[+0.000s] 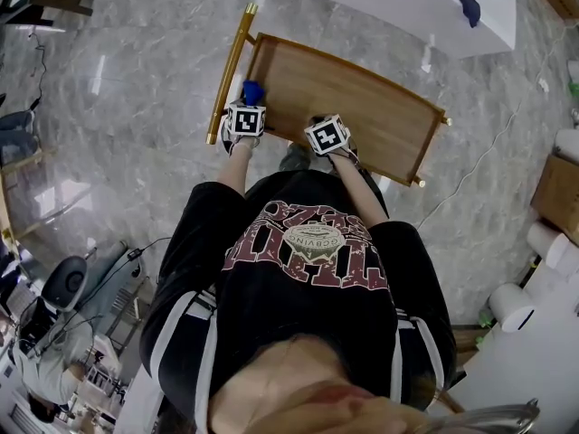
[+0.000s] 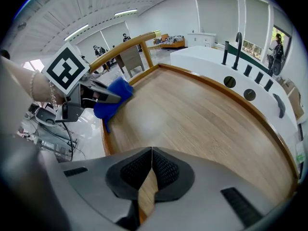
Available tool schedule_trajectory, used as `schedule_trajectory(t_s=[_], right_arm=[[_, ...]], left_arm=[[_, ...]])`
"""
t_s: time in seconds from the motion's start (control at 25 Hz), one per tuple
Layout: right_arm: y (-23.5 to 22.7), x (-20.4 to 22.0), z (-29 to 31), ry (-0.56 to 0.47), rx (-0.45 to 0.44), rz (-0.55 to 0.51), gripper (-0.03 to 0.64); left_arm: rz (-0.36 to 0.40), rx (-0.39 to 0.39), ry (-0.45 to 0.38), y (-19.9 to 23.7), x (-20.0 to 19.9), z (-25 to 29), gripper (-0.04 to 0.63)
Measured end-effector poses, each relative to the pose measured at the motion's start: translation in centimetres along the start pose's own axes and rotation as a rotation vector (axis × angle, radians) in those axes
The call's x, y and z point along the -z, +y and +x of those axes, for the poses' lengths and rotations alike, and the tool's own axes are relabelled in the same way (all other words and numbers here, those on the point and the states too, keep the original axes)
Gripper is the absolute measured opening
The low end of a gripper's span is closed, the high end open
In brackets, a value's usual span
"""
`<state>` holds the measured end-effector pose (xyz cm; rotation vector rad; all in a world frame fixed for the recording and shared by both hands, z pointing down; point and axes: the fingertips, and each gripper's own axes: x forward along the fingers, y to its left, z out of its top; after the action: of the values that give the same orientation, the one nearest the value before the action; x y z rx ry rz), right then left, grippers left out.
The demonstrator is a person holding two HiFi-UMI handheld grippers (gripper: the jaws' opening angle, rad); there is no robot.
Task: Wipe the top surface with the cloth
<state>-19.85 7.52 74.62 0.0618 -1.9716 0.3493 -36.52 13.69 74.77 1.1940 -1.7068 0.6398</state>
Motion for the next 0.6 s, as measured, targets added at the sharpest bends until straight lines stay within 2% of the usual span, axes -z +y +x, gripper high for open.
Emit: schedule_trajectory(t_s=[0.44,0.6], right_arm=[[-0.4,-0.1,-0.3,-0.017,-0.009,0.004,0.018],[-1.2,0.5,-0.5,-0.012,0.008,0.012,0.018]], left_arm=[[-0.042,-0.031,0.005,-0.1,0.4,-0.3,0.1],[-0.031,-0.046,-0.002,-0.8,0.5,-0.3,0.1]])
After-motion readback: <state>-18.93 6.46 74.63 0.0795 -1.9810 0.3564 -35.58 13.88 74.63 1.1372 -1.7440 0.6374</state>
